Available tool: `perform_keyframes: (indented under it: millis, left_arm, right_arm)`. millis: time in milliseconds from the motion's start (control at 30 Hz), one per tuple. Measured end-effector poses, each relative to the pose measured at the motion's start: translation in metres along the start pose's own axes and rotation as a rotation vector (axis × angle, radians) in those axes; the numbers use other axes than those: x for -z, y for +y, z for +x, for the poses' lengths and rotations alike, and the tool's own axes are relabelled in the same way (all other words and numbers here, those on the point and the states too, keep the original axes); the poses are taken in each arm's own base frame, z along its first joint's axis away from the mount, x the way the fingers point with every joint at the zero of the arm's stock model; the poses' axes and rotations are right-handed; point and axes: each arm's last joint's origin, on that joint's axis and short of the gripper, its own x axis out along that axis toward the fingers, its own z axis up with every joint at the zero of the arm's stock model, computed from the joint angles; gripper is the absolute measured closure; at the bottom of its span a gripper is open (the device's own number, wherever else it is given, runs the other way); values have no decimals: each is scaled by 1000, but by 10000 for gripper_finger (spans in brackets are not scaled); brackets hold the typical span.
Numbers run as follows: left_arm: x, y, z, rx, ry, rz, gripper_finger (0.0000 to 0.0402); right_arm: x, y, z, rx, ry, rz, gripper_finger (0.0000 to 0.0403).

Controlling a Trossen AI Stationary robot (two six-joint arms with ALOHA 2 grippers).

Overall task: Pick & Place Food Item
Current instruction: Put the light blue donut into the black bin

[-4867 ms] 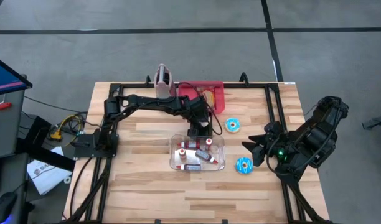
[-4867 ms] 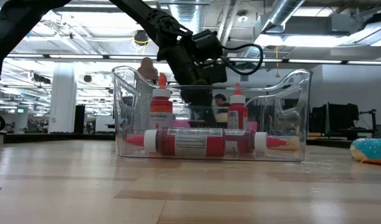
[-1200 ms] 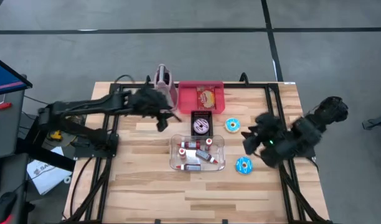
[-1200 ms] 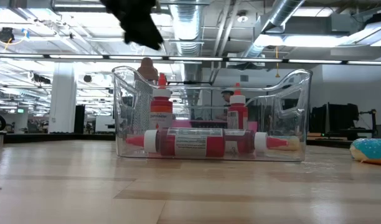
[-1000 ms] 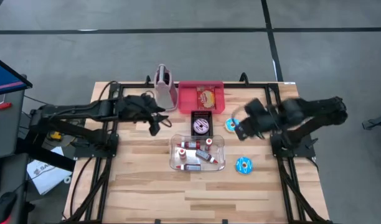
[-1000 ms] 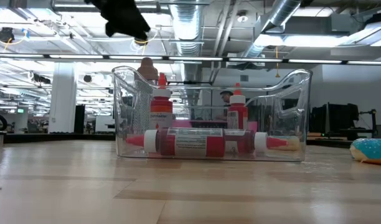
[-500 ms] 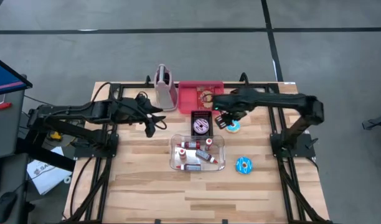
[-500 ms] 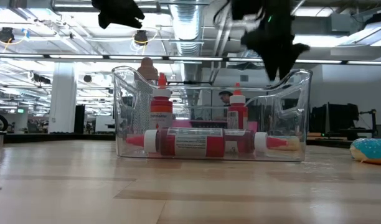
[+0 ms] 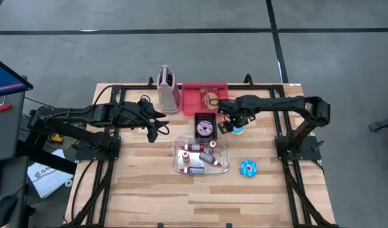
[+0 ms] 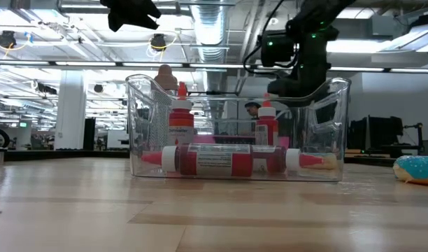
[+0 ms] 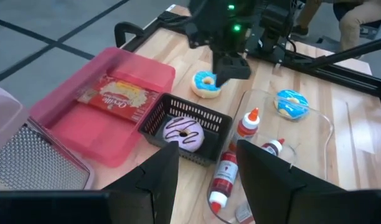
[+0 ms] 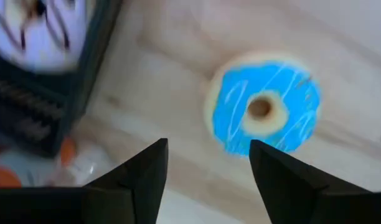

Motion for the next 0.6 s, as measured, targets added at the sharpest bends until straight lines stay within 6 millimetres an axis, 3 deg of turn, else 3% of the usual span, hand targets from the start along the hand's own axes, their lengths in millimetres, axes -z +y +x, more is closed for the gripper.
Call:
perform_keyframes:
  millis: [200,600]
  left_arm:
    - [-1,1,0,-5,-8,-9,244]
    - [-1,3,1,-15,-9,-13,244]
  right_arm:
    - [7,-5,11,-14,-7,3,184]
    - [-2,-4,20,-10,-43,9,190]
